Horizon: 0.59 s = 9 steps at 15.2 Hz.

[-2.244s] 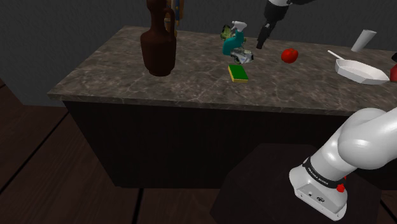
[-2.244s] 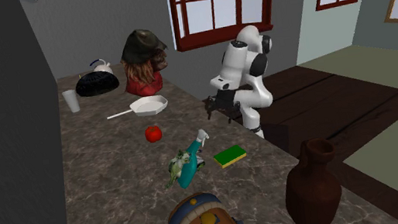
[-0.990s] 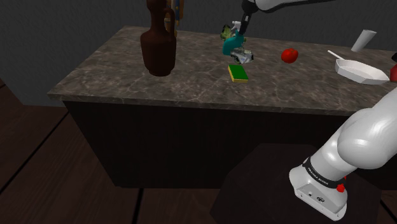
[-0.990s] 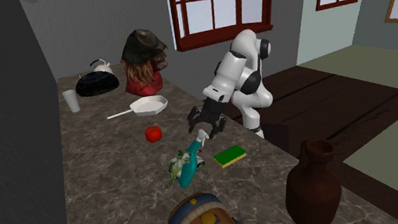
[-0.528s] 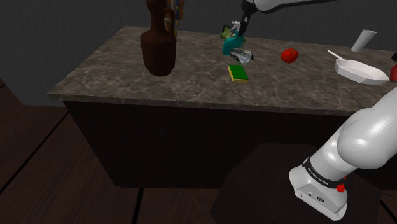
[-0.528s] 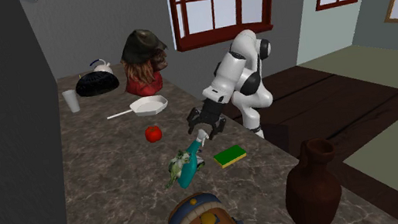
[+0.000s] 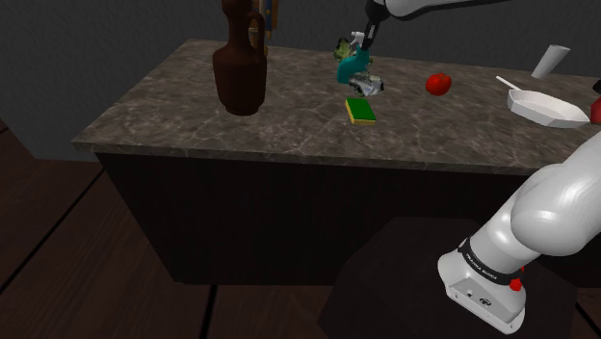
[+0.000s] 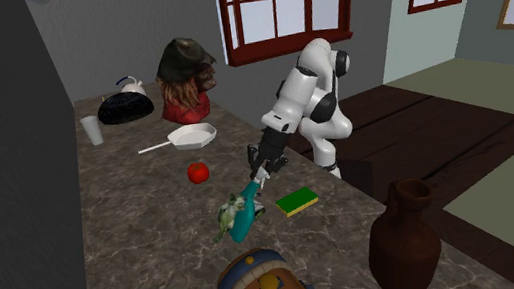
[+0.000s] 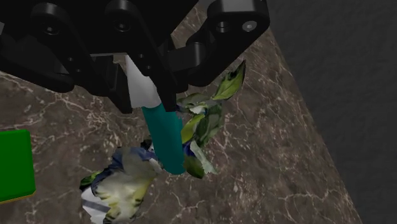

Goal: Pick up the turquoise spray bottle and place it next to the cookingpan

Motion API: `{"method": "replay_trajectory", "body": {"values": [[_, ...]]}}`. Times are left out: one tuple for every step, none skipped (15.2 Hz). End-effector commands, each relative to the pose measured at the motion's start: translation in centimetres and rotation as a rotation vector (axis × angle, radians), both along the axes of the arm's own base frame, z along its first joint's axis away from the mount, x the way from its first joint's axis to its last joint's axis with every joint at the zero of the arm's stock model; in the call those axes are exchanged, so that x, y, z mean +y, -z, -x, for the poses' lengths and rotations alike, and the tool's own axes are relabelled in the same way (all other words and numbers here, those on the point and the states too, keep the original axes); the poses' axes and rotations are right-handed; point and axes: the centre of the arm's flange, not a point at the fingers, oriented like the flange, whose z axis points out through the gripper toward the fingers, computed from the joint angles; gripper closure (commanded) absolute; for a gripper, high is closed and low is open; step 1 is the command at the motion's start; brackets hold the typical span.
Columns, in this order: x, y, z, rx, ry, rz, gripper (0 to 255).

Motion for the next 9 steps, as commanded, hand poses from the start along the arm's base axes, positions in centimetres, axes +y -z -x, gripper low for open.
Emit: {"method": "replay_trajectory", "body": {"values": [[0.0, 0.0, 0.0, 0.001, 0.000, 0.000, 255], [0.0, 0.0, 0.0, 0.001, 0.000, 0.000, 255], [0.0, -0.5, 0.0, 0.001, 0.000, 0.000, 255], [0.0, -1.0, 0.0, 0.001, 0.000, 0.000, 255], [0.0, -1.5, 0.0, 0.001, 0.000, 0.000, 255], [0.0, -2.1, 0.0, 0.001, 0.000, 0.000, 255], [0.0, -2.6, 0.0, 0.001, 0.000, 0.000, 255], [0.0, -3.1, 0.0, 0.001, 0.000, 0.000, 255], [0.0, -3.6, 0.0, 0.001, 0.000, 0.000, 255]]}}
